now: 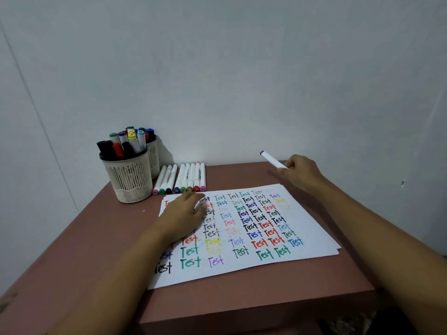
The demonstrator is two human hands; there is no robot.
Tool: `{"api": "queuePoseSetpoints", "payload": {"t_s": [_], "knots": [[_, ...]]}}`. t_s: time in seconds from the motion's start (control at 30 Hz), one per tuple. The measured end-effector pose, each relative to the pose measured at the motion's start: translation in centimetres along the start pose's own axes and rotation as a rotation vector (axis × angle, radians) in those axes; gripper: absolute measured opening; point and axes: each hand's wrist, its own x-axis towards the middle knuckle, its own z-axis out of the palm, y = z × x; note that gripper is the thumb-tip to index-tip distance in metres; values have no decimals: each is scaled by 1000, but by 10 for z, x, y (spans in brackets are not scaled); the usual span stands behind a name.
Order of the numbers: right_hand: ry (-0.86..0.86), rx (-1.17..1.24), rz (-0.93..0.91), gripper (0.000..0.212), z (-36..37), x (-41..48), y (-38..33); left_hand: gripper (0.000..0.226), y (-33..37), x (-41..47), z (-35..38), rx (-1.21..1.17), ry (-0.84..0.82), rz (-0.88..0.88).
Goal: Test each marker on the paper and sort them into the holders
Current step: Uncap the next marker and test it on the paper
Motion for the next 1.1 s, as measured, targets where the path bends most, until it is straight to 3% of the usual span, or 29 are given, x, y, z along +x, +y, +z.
{"api": "queuePoseSetpoints", "payload": {"t_s": [0.23, 0.6, 0.73, 0.87, 0.97, 1.1], "knots": [[37, -280, 30, 24, 22, 21, 37, 40, 3, 1, 0, 75, -41, 24], [-36, -346, 20, 48, 21, 34, 25, 40, 2, 0, -2, 79, -69, 16], [32, -446, -84, 38, 25, 25, -4, 40, 2, 0, -2, 79, -71, 11], [-6, -288, -253, 31, 51, 6, -54, 40, 2, 1, -2, 75, -68, 10], [-172, -111, -236, 30, 78, -7, -89, 40, 2, 1, -1, 73, -80, 6], [-301, -45, -211, 22, 108, -22, -116, 40, 1, 2, -1, 80, -65, 11]]}}
